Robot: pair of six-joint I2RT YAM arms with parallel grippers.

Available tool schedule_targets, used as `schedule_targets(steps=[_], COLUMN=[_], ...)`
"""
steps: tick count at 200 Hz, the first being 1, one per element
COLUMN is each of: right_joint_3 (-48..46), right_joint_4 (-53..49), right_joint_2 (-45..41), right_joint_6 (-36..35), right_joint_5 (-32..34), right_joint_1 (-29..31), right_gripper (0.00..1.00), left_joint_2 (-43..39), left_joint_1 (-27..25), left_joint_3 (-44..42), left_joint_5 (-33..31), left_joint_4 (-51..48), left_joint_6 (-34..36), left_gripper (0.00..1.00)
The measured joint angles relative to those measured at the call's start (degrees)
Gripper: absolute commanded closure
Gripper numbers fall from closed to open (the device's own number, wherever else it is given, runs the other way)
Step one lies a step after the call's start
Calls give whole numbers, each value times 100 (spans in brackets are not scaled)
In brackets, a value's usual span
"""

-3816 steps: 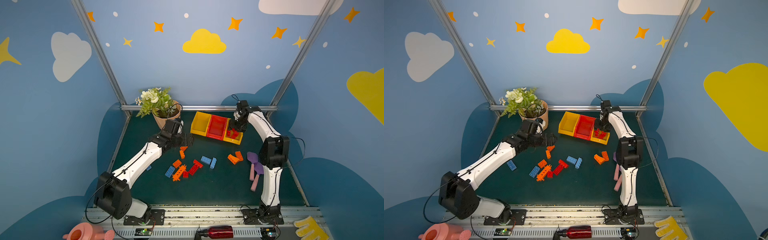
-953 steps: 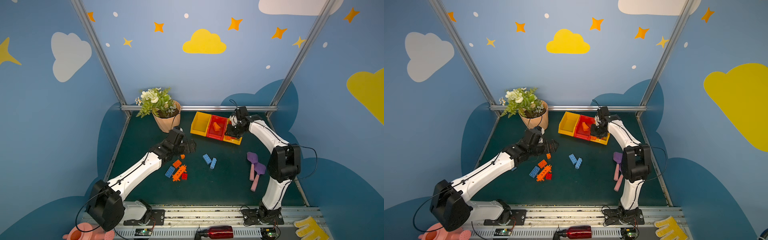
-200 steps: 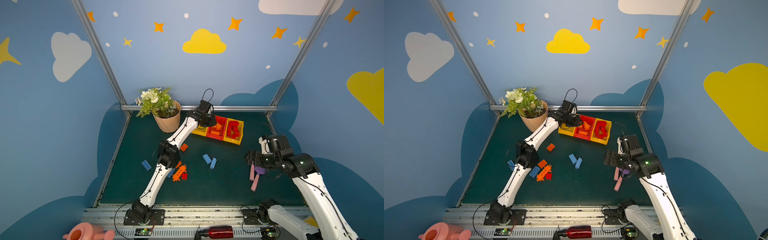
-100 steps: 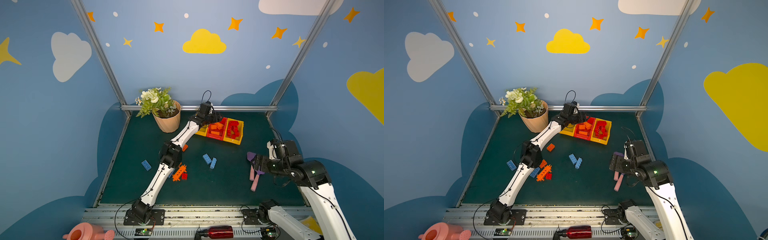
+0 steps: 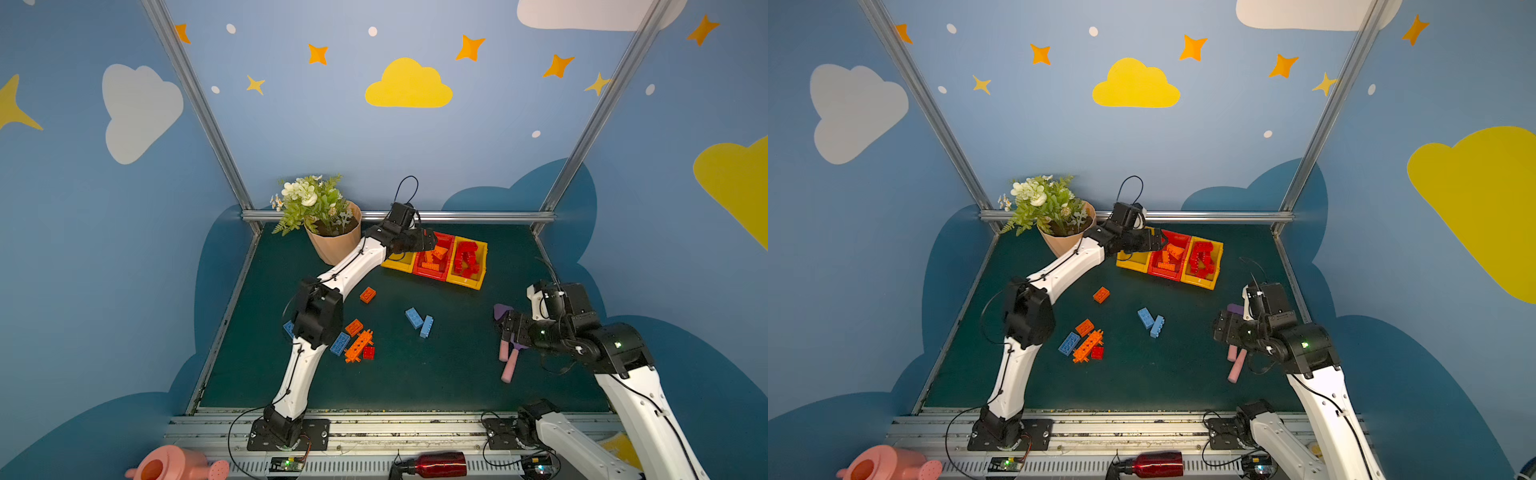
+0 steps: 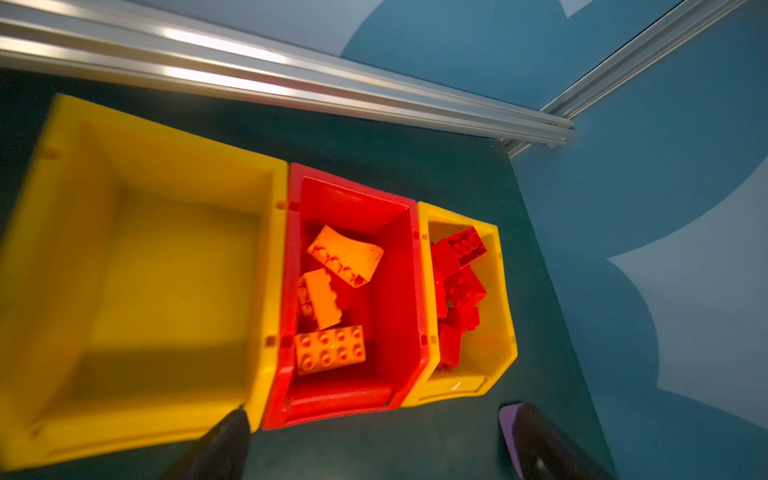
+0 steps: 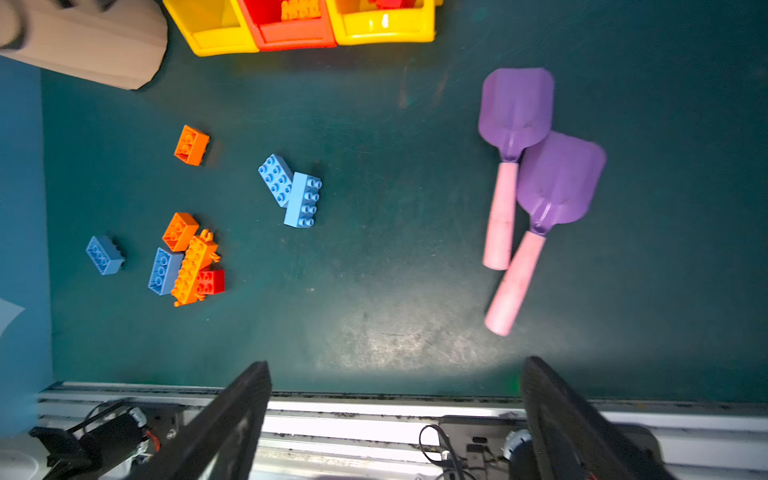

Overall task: Sort the legos into containers by color
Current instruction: 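Move the left gripper down to the orange 2x2 brick on the table, then grasp the orange 2x2 brick with the left gripper and lift it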

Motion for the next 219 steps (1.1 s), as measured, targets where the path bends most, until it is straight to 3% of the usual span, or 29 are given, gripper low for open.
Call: schedule_targets(steps=[39,92,161,219], right_joint_3=[-341,-341,-330,-330], right_joint_4=[387,804,1106,1071], right_joint_2=[50,605,1084,929], right_joint_6=[144,205,562,811], right_joint_5=[-400,-632,-562,-249], right_joint_1=[109,686,1698,1851], right_gripper=[8,8,8,8], left_joint_2=[-1447,-1646,-1552,-1123], left_joint_1=[402,855,966,973], left_joint_3=[-2039,-3768,-3847,-3735], left_joint_5=[-522,-1064,-1113,-813], left_joint_4=[-232,-525,-457,-339], left_joint_6=[544,892,1491,1781], left_gripper=[0,1,7,15])
